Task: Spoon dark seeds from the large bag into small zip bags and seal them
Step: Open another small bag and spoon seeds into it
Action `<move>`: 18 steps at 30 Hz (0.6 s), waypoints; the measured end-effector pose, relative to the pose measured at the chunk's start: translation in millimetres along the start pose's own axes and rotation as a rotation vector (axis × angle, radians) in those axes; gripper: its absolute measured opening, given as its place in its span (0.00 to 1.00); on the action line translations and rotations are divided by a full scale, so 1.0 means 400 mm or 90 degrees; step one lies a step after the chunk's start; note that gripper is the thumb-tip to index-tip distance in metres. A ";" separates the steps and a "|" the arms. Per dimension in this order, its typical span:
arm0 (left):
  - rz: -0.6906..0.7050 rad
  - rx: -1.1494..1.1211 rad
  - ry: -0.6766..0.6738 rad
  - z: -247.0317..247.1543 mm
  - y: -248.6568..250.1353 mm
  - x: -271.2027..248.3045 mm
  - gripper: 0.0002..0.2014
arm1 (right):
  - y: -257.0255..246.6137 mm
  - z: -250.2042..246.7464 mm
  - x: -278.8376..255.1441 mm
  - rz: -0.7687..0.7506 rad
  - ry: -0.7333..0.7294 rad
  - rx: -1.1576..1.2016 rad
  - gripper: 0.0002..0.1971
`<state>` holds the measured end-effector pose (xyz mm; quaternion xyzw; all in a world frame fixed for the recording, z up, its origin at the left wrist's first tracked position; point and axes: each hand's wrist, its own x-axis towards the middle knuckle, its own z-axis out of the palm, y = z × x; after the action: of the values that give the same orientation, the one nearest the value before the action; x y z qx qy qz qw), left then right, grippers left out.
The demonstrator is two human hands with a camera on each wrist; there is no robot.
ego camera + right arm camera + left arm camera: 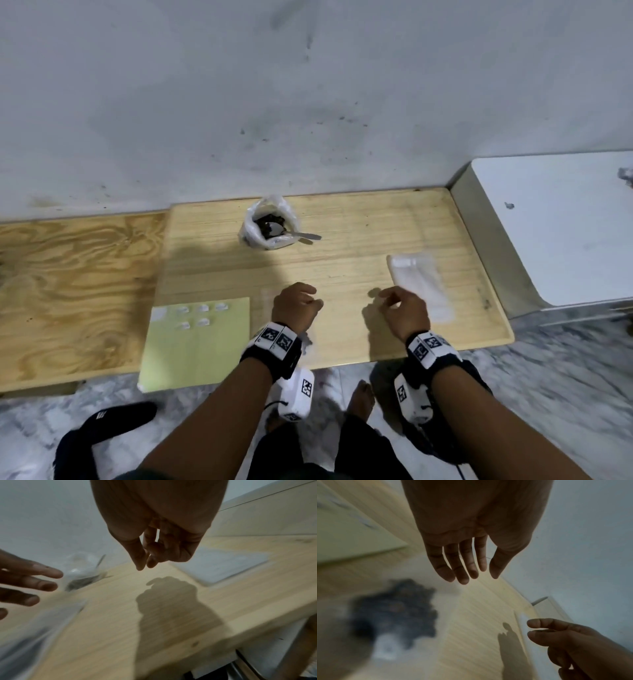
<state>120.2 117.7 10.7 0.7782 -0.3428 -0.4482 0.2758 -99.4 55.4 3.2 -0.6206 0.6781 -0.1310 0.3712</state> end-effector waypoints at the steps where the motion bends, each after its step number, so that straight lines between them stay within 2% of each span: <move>1: -0.004 -0.014 -0.027 0.043 0.036 0.011 0.08 | 0.026 -0.038 0.024 0.017 0.034 0.014 0.11; 4: -0.046 -0.094 -0.088 0.161 0.129 0.038 0.05 | 0.094 -0.121 0.099 0.079 0.102 0.030 0.08; 8: -0.107 -0.134 -0.113 0.306 0.199 0.079 0.04 | 0.162 -0.179 0.187 0.137 0.046 -0.040 0.27; 11: -0.122 -0.094 -0.102 0.400 0.224 0.116 0.15 | 0.187 -0.194 0.237 0.167 -0.033 -0.114 0.37; 13: -0.125 -0.063 -0.094 0.433 0.233 0.127 0.19 | 0.194 -0.190 0.251 0.153 -0.051 -0.134 0.37; 16: -0.121 -0.054 -0.065 0.462 0.244 0.139 0.08 | 0.209 -0.191 0.261 0.125 -0.031 -0.103 0.31; 18: -0.133 -0.081 -0.043 0.465 0.240 0.146 0.06 | 0.209 -0.188 0.257 0.115 -0.015 -0.091 0.24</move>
<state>-51.0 -9.3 -31.3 0.7752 -0.2395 -0.5212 0.2647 -206.9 -46.1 -33.4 -0.5831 0.7346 -0.0408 0.3446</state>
